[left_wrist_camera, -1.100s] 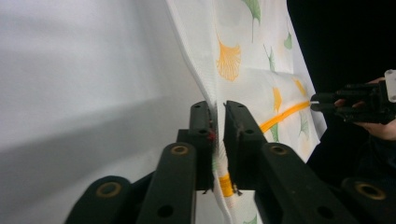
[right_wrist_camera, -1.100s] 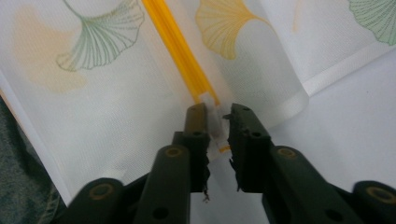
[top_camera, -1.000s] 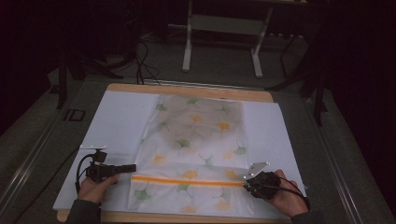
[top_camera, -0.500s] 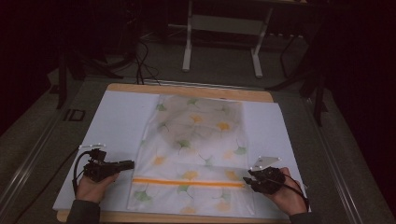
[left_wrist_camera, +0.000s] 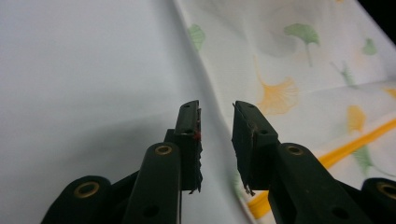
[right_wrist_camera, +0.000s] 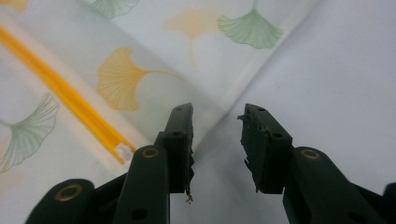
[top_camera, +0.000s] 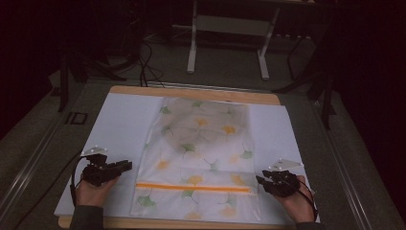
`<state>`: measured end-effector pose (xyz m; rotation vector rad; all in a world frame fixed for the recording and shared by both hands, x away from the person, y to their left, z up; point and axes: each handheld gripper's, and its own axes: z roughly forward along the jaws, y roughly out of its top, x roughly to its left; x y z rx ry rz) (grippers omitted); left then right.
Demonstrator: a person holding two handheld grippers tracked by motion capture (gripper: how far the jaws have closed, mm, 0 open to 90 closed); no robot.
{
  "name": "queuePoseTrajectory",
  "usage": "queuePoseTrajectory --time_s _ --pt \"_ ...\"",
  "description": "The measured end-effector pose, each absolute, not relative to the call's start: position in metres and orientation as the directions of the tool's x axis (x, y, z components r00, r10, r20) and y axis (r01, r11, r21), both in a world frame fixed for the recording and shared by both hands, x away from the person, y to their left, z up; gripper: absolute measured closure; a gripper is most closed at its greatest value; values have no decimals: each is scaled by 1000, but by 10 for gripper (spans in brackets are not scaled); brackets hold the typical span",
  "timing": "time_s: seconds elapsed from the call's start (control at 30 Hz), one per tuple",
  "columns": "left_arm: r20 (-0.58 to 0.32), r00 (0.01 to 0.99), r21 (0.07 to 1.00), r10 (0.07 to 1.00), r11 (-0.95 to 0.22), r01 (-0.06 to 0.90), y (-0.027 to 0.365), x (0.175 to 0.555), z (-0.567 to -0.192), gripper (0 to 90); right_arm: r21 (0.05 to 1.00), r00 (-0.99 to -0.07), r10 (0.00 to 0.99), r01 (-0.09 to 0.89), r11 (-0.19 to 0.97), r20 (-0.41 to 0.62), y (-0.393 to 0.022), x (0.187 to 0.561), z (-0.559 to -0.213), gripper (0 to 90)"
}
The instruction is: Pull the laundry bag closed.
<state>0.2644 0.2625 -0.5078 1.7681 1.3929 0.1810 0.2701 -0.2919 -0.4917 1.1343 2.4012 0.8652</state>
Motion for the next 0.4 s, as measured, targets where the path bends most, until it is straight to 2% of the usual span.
queuePoseTrajectory --time_s 0.4 --pt "-247 347 743 905 -53 667 262 262 -512 679 672 -567 823 598 438 -32 -305 269 -502 622"
